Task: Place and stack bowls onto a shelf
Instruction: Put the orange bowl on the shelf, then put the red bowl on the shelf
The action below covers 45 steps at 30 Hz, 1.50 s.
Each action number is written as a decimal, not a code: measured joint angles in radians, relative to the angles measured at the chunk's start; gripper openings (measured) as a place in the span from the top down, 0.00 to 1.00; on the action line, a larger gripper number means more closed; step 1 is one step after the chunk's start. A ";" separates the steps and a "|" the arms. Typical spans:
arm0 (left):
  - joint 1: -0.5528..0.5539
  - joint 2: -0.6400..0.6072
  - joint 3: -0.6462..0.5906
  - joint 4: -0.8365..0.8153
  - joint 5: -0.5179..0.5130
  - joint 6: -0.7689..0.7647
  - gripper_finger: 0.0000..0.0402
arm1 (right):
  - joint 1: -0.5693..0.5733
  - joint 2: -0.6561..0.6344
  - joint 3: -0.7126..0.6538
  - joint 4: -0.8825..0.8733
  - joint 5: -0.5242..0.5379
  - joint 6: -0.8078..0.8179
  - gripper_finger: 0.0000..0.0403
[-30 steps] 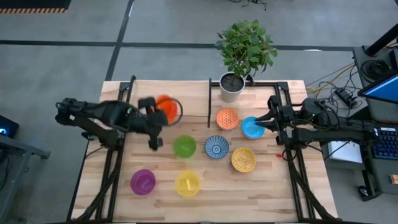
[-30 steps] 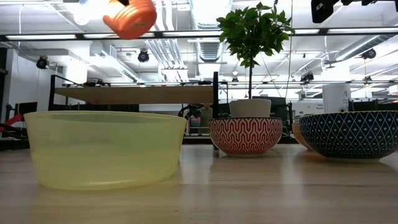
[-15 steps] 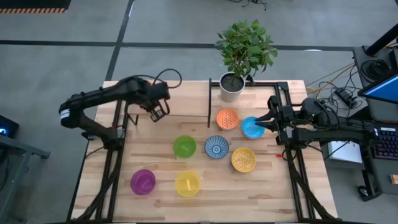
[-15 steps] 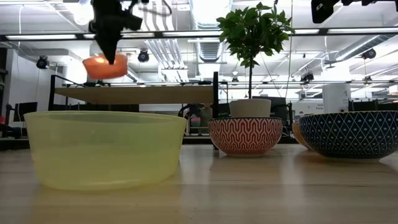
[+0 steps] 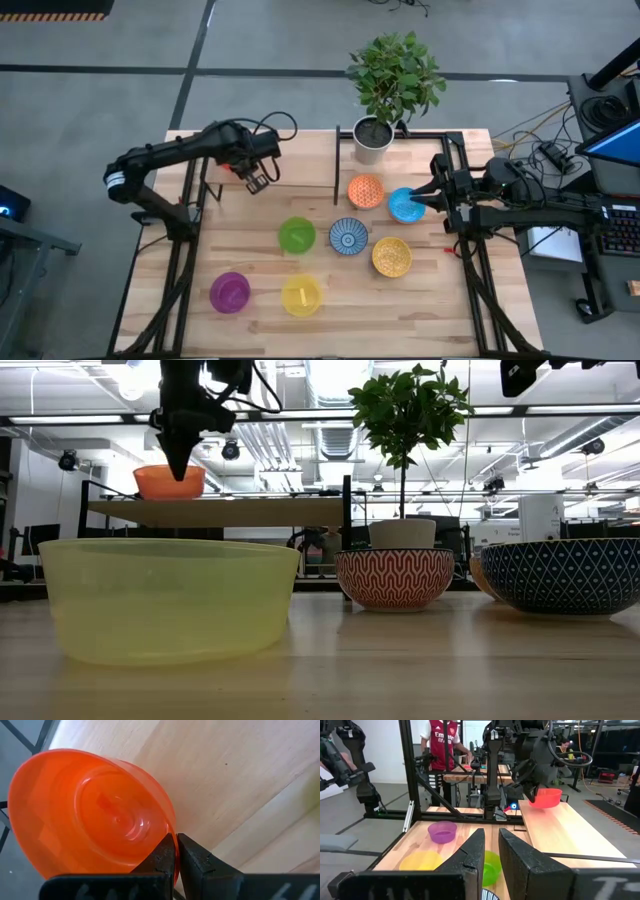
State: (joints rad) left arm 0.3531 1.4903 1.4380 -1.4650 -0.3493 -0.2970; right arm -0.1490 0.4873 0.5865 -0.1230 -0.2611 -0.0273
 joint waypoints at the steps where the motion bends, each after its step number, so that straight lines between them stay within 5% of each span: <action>1: 0.000 0.003 0.000 0.003 -0.005 0.000 1.00 | 0.000 0.000 0.000 0.000 0.000 0.000 0.88; 22: -0.016 -0.007 0.013 0.016 -0.034 0.016 0.80 | 0.000 -0.001 0.001 -0.001 0.000 0.009 0.88; 30: -0.137 -0.121 -0.031 0.043 -0.028 0.332 0.81 | 0.000 -0.001 0.001 0.000 0.000 0.009 0.88; 36: -0.120 -0.224 -0.188 0.148 0.014 0.317 0.81 | 0.000 0.000 0.001 0.000 0.000 0.009 0.88; 45: -0.106 -0.258 -0.317 0.218 -0.179 0.247 0.81 | 0.000 0.000 0.001 0.002 0.000 0.018 0.88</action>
State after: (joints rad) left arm 0.2469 1.2321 1.1205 -1.2471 -0.5286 -0.0495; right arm -0.1490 0.4870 0.5873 -0.1215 -0.2607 -0.0093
